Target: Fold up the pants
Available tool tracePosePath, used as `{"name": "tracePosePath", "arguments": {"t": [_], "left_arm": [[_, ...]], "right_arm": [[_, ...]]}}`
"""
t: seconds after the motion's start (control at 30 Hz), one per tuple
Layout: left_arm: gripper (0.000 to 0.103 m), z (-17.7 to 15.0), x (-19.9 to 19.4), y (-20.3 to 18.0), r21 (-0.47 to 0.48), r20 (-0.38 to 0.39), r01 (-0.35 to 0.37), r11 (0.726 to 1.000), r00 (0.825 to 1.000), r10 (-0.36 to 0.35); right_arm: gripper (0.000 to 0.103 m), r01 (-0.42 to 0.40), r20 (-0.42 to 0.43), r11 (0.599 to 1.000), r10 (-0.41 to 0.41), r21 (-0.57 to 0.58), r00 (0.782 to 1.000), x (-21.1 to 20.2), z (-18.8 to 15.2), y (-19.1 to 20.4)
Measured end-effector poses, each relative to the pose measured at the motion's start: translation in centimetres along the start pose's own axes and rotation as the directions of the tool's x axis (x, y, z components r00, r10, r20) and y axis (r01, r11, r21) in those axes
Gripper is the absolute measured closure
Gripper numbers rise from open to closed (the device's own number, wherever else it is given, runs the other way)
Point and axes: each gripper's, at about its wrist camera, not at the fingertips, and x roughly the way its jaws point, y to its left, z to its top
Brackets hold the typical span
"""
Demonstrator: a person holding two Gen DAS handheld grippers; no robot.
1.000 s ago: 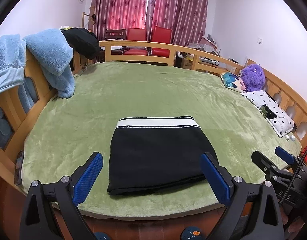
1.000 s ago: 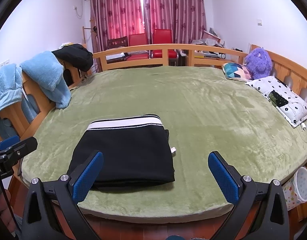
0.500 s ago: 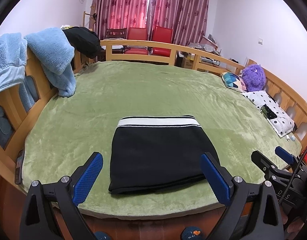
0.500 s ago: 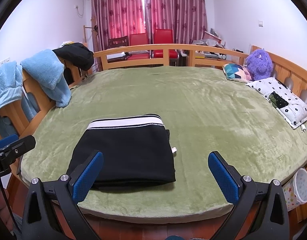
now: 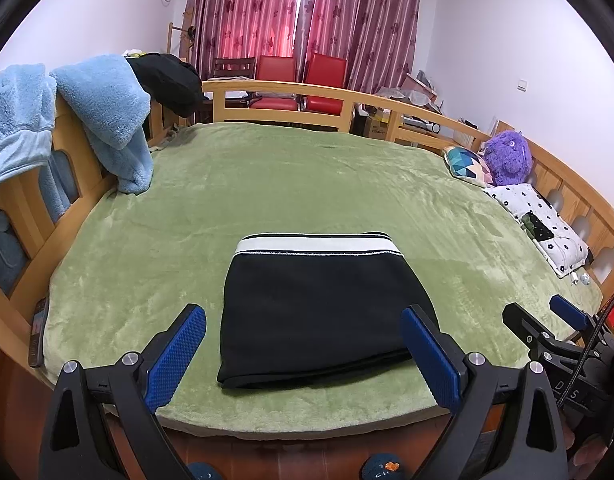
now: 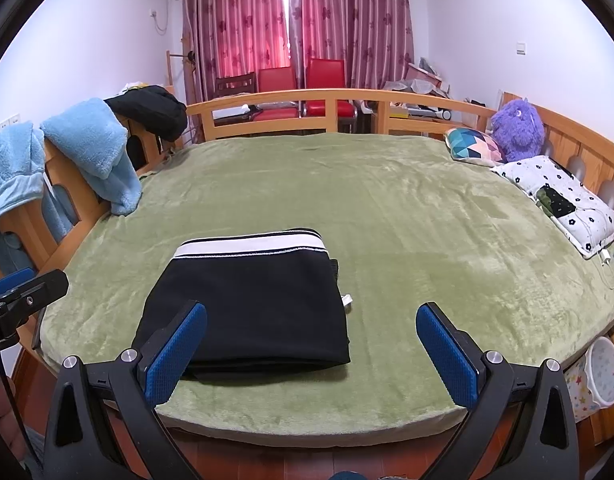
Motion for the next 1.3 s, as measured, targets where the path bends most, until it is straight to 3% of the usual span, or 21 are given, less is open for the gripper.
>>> {"name": "tracePosePath", "arguments": {"t": [1.3], "left_arm": [[0.004, 0.1, -1.0, -1.0, -0.016, 0.020, -0.014, 1.000, 1.000, 0.014]], "right_arm": [[0.000, 0.015, 0.009, 1.000, -0.015, 0.005, 1.000, -0.4, 0.1, 0.2]]}}
